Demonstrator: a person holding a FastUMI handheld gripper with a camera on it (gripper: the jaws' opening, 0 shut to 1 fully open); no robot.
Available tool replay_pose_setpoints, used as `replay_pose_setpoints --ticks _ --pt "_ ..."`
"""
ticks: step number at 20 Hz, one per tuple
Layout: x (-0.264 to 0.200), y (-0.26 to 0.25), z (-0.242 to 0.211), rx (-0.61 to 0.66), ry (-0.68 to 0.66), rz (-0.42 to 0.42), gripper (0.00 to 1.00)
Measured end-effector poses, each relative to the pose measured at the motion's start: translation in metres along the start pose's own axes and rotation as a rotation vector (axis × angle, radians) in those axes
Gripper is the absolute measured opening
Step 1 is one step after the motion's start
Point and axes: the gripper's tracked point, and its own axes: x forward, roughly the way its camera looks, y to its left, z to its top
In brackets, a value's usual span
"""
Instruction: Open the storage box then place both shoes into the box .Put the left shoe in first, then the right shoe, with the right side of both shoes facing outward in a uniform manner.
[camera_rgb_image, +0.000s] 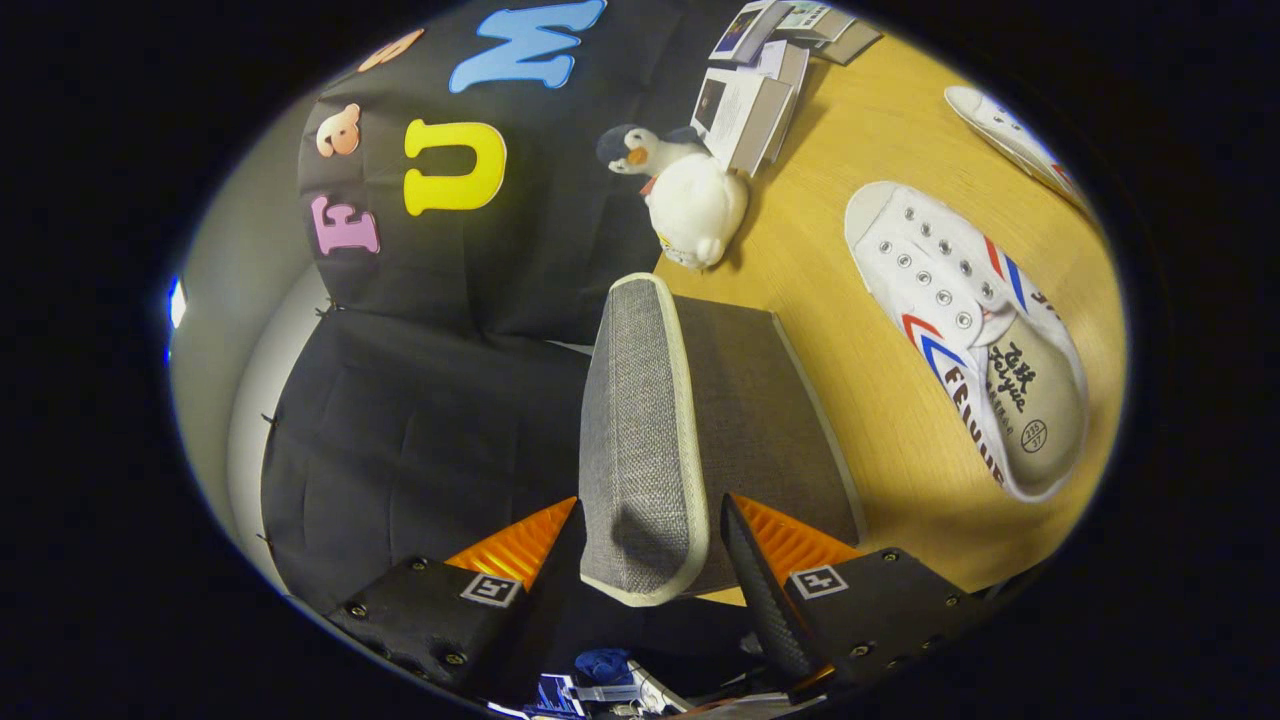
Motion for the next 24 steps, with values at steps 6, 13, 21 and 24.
replay_pose_setpoints --ticks 6,13,21,24 --pt "-0.002 -0.006 -0.002 -0.023 0.026 -0.041 0.49" --pt "-0.007 0.008 0.000 -0.076 0.034 -0.043 0.03" --pt "-0.013 0.083 0.005 -0.214 0.032 0.026 0.02" --pt "-0.009 0.113 0.002 -0.305 0.044 0.028 0.03"
